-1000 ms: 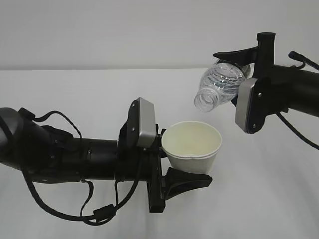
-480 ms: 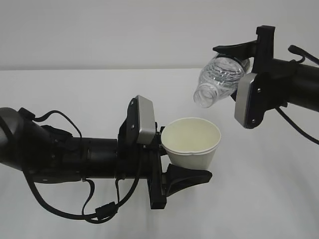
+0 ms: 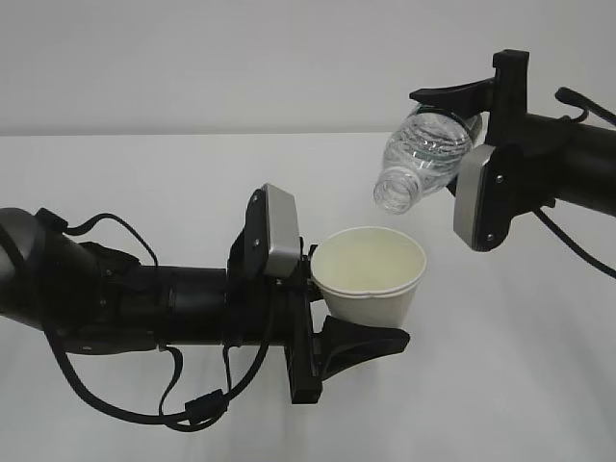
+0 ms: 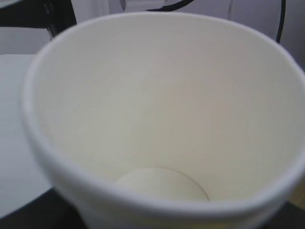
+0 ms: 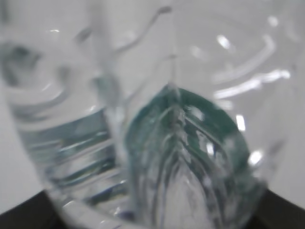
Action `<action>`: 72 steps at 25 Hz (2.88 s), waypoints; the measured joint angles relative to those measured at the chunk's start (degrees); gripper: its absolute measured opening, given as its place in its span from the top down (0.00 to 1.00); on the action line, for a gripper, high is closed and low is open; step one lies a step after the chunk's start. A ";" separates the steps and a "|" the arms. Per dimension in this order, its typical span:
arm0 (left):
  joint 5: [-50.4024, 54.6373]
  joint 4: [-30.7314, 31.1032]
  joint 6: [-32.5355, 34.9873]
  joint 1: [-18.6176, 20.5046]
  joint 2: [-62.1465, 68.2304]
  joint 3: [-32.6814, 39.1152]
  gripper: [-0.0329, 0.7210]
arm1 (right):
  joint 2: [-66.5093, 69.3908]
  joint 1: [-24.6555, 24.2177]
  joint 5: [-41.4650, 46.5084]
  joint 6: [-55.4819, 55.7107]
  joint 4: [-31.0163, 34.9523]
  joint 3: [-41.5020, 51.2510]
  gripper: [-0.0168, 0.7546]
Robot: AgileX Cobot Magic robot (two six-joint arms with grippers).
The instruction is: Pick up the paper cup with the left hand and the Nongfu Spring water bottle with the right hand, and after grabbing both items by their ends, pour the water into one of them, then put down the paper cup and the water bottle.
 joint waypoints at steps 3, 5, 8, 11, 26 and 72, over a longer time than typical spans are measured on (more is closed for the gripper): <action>0.00 0.00 -0.20 0.00 0.00 0.00 0.35 | 0.00 0.00 -0.13 -0.11 0.00 0.00 0.37; 0.00 0.00 -0.25 0.00 0.00 0.00 0.35 | 0.00 0.00 -0.17 -0.60 0.00 0.00 0.37; 0.85 0.00 -0.34 0.00 0.00 0.00 0.35 | 0.00 0.00 -0.17 -1.10 0.00 0.00 0.37; 1.24 0.19 -0.34 0.00 0.00 0.00 0.35 | 0.00 0.00 -0.26 -1.46 -0.03 0.00 0.37; 1.24 0.66 -0.38 0.00 0.00 0.00 0.35 | 0.00 0.00 -1.71 -1.58 -0.27 0.00 0.37; 1.32 0.69 -1.24 0.00 0.00 0.00 0.36 | 0.00 0.00 -2.03 -2.74 -0.27 0.00 0.37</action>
